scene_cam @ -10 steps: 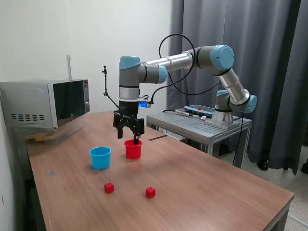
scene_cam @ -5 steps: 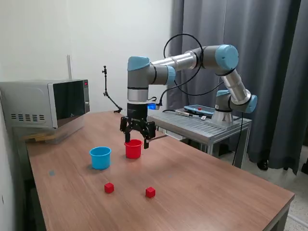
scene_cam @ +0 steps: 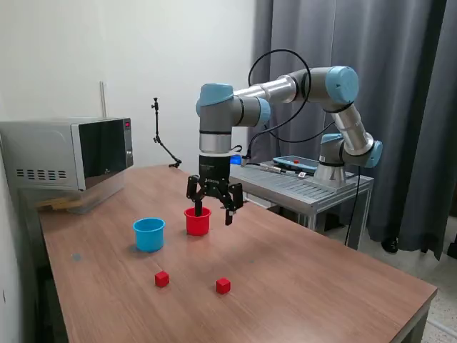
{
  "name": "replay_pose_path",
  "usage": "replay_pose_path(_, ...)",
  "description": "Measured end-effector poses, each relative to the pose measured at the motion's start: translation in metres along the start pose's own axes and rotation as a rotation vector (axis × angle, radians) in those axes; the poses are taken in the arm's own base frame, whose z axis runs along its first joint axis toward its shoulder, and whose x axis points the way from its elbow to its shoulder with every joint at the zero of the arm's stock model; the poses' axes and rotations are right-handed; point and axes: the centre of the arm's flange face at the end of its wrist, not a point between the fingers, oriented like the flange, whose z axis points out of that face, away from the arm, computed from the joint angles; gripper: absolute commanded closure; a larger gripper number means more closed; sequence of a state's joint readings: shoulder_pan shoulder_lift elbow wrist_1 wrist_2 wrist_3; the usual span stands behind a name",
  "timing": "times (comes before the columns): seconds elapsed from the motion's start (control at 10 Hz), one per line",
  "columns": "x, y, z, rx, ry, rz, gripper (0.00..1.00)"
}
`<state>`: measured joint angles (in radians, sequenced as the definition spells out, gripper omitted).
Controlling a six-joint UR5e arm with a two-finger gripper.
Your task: Place red objects in the red bin, and blue objects in the blue bin.
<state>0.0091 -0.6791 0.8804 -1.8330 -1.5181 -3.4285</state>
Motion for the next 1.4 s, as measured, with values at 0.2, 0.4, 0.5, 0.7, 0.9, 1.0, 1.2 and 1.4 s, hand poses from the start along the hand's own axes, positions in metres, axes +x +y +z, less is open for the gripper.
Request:
replay_pose_path(0.2, 0.011, 0.001, 0.0, 0.0, 0.002, -0.013, 0.0)
replay_pose_path(0.4, 0.02, 0.001, -0.001, 0.0, 0.002, -0.027, 0.0)
replay_pose_path(0.5, 0.025, 0.002, -0.002, -0.001, 0.003, -0.035, 0.0)
replay_pose_path(0.7, 0.032, 0.002, -0.001, -0.001, 0.005, -0.047, 0.0)
replay_pose_path(0.9, 0.037, 0.004, -0.002, -0.021, 0.037, -0.052, 0.0)
replay_pose_path(1.0, 0.038, 0.006, -0.004, -0.044, 0.053, -0.055, 0.0)
replay_pose_path(1.2, 0.04, 0.01, -0.007, -0.083, 0.062, -0.057, 0.0)
replay_pose_path(1.4, 0.039, 0.012, -0.009, -0.108, 0.054, -0.039, 0.0)
